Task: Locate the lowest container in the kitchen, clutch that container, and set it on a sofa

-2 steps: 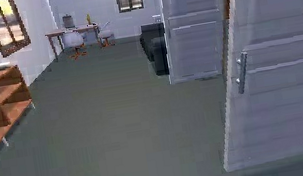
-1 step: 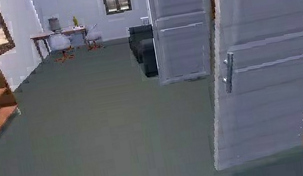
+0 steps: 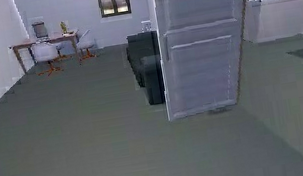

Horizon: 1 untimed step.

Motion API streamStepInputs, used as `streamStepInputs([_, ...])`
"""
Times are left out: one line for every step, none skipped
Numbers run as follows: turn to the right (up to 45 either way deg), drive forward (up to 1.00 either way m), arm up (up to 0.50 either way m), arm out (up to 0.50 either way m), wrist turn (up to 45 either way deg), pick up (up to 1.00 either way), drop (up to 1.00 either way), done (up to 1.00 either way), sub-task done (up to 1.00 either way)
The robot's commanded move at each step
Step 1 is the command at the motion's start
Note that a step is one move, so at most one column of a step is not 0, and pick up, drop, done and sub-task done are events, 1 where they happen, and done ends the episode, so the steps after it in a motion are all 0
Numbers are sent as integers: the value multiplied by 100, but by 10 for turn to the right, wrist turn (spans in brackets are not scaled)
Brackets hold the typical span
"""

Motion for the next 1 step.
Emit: streamStepInputs([0,45,0,0,0,0,0,0,0])
